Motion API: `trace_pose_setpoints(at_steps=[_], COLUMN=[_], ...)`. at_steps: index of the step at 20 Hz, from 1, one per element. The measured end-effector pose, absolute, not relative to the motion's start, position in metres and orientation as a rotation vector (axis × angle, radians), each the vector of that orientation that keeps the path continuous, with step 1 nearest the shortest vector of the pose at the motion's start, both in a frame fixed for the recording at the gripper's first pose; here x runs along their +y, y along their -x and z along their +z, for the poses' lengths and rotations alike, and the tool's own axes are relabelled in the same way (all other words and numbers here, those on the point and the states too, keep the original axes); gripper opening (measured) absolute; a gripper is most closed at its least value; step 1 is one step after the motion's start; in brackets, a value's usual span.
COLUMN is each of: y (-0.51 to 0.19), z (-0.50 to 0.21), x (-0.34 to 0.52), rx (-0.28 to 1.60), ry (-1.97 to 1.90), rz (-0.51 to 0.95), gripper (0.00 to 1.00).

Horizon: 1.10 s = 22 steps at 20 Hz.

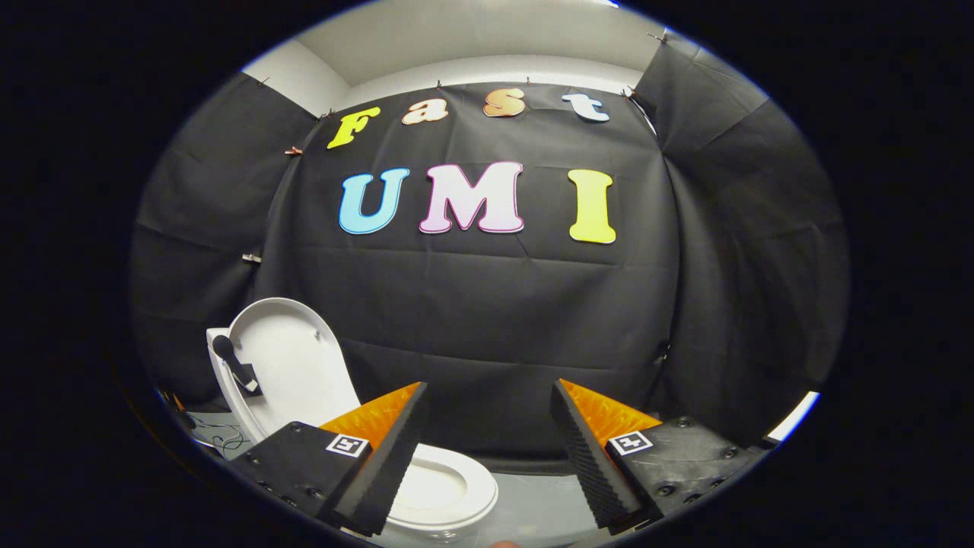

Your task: Open the toilet lid.

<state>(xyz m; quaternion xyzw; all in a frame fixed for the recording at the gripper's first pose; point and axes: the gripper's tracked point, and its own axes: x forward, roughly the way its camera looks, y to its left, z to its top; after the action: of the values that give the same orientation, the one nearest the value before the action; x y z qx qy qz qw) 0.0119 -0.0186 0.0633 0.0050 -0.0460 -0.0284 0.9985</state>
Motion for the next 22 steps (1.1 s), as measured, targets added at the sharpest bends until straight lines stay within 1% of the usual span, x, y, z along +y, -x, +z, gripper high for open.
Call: trace_pose_setpoints(at_steps=[6, 22], y=[-0.0136, -0.0057], z=[0.0538, 0.0556], x=[-0.0168, -0.0098], rx=[-0.058, -0.061], ry=[-0.033, -0.016], rz=[-0.056, -0.054], gripper=[0.99, 0.99])
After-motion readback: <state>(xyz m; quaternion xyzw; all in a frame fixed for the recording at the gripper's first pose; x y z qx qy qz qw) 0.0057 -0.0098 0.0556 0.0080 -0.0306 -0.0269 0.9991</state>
